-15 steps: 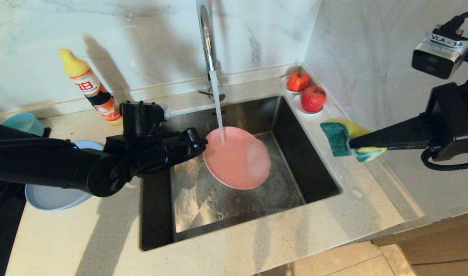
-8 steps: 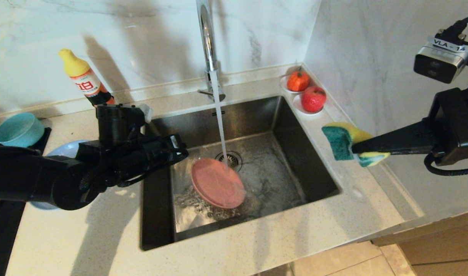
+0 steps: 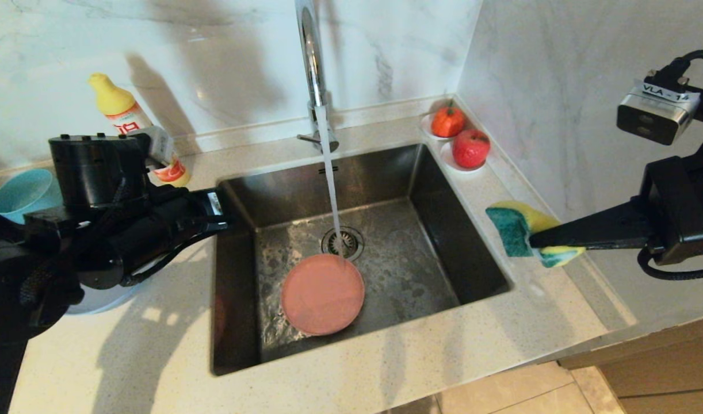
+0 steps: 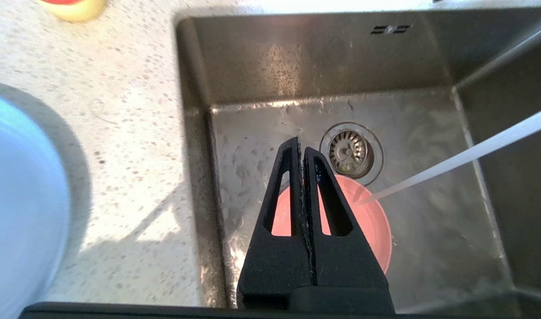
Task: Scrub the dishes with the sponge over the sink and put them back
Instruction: Rinse the plate
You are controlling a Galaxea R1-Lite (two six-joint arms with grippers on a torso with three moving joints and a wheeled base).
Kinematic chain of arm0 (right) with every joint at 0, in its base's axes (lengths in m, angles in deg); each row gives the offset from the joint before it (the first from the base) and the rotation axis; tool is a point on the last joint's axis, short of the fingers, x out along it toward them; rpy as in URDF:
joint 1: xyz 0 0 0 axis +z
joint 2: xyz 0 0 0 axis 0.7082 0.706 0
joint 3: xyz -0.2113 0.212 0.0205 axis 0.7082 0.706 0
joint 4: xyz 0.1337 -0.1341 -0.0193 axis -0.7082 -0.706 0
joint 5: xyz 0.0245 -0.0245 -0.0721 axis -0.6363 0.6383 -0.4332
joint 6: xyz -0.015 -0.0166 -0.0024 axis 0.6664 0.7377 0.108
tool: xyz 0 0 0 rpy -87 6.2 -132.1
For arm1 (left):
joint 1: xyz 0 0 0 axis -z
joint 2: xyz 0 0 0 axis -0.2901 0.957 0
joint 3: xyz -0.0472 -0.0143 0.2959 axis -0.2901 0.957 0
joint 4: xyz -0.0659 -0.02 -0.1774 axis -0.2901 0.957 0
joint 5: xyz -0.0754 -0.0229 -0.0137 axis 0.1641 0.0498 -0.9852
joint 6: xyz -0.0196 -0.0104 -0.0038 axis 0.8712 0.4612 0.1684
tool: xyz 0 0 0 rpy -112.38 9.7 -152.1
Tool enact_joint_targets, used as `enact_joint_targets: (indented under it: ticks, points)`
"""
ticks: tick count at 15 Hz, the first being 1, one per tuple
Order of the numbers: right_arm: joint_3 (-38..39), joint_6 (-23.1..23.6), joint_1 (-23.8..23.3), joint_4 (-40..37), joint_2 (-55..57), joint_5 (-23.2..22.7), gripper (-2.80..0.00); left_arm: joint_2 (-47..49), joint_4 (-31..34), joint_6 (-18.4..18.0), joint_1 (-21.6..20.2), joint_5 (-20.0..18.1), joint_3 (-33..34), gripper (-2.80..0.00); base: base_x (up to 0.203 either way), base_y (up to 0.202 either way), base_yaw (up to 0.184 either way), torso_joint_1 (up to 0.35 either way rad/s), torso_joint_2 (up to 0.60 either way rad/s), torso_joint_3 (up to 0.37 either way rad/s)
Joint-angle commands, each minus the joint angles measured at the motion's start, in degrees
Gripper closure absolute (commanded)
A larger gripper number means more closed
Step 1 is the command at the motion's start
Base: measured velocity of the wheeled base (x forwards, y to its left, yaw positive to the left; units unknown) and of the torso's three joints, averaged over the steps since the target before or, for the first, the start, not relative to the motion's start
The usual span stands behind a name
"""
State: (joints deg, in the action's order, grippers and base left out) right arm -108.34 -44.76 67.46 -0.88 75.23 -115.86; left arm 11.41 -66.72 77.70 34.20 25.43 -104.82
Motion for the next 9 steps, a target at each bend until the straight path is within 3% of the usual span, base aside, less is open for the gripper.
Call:
enact_joint_targets:
  ticks: [1, 7, 9]
  points:
    - [-0.06, -0.06, -0.66, -0.19, -0.05, -0.22, 0.00, -2.39, -0.11, 0.08, 0.06, 0.21, 0.68, 0.00, 0.000, 0.000, 0.000, 0.000, 0.00, 0.000]
    - [2.44, 0.01, -1.28, -0.19, -0.81, -0.25, 0.00, -3.09, 1.37, -1.85, 0.15, 0.81, 5.85, 0.00, 0.000, 0.000, 0.000, 0.000, 0.00, 0.000]
    - [3.36, 0.18, -1.36, -0.10, -0.97, -0.13, 0.00, -3.02, 5.08, -1.20, 0.32, 1.13, 5.20, 0.00, 0.000, 0.000, 0.000, 0.000, 0.00, 0.000]
